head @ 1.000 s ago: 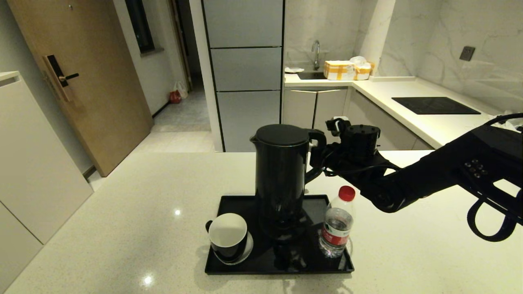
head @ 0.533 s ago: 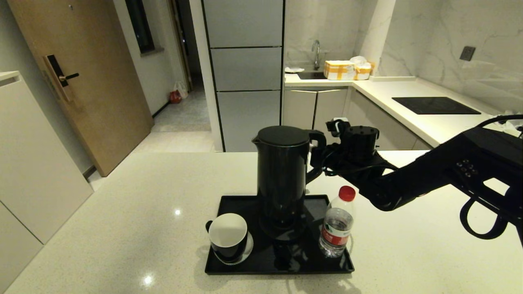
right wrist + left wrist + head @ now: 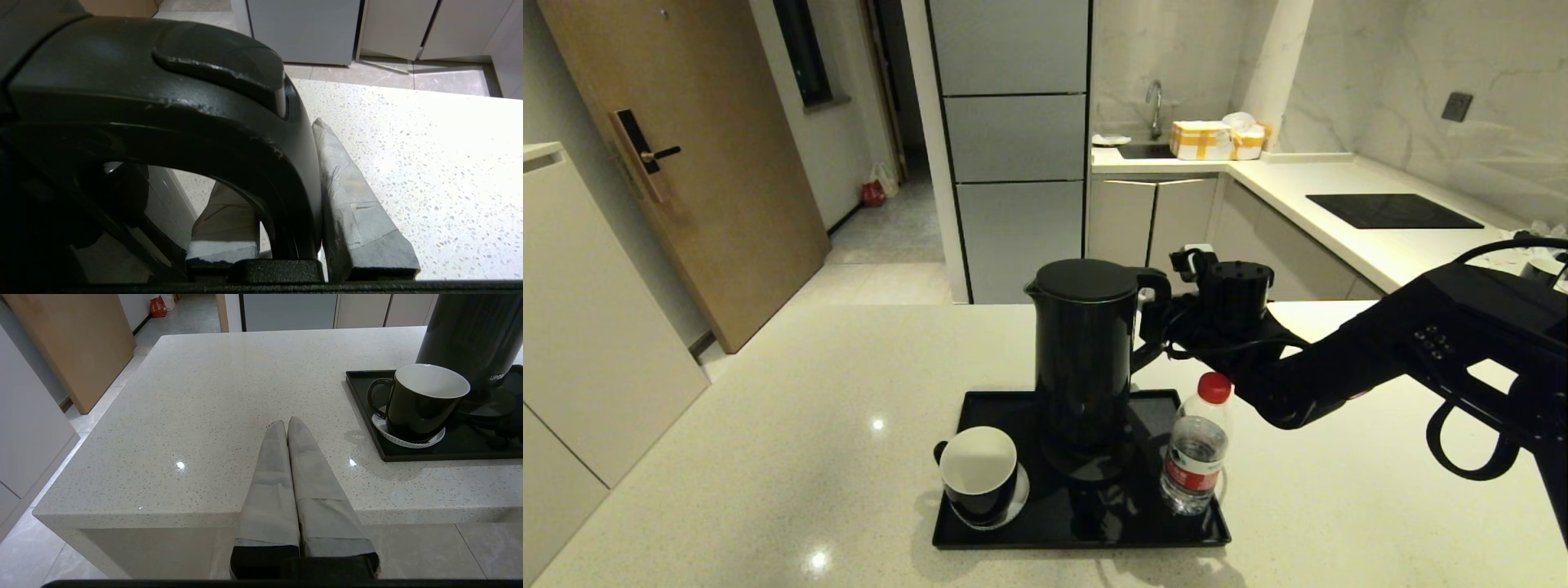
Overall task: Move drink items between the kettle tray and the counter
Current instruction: Return the kettle to its original position
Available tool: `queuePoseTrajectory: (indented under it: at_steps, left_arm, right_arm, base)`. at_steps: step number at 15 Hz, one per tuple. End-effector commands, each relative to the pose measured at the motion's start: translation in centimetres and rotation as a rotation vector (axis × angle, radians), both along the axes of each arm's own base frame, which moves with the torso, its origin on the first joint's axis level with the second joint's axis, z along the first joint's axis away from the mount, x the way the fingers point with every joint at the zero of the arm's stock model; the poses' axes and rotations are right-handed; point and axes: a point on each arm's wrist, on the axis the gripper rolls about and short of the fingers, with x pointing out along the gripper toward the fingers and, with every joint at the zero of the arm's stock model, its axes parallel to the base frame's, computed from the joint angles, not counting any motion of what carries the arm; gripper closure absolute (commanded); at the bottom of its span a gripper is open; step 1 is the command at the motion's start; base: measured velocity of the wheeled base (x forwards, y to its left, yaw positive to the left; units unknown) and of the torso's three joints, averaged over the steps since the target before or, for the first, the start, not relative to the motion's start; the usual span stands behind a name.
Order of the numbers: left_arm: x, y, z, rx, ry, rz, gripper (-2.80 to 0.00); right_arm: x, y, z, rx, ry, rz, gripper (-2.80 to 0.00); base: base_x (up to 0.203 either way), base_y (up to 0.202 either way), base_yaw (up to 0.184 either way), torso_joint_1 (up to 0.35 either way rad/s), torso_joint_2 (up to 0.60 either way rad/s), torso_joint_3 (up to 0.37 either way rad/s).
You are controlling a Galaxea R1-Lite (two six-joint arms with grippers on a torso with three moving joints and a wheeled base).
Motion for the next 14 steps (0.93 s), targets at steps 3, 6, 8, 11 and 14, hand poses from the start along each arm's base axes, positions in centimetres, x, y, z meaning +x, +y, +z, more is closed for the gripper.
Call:
queuePoseTrajectory:
  at_steps: [3, 6, 8, 11, 14]
  left_arm:
    - [0.0, 0.0, 0.0, 0.000, -0.001, 0.000, 0.00]
    - [0.0, 0.0, 0.0, 0.000, -0.001, 0.000, 0.00]
    - [0.0, 0.0, 0.0, 0.000, -0.001, 0.000, 0.00]
    - [0.0, 0.0, 0.0, 0.000, 0.000, 0.002, 0.00]
    - [0.0, 0.0, 0.0, 0.000, 0.000, 0.000, 0.00]
  right_arm:
    - [-0.4, 0.0, 0.0, -0.001, -0.001, 0.003, 0.00]
    - [-0.8, 0.0, -0.1, -0.006, 0.003, 0.009, 0.00]
    - [-1.1, -0.2, -0.1, -0.007, 0.007, 0.010, 0.00]
    - [-1.3, -0.1, -0.3, -0.011, 0.015, 0.013, 0.00]
    - [-1.8, 0.5, -0.8, -0.019, 0.033, 0.030, 0.00]
  base:
    - [0.000, 0.000, 0.000, 0.000, 0.00, 0.000]
    - [0.000, 0.000, 0.000, 0.000, 0.00, 0.000]
    - [0.000, 0.000, 0.000, 0.000, 0.00, 0.000]
    - [0.000, 0.000, 0.000, 0.000, 0.00, 0.000]
    - [0.000, 0.000, 0.000, 0.000, 0.00, 0.000]
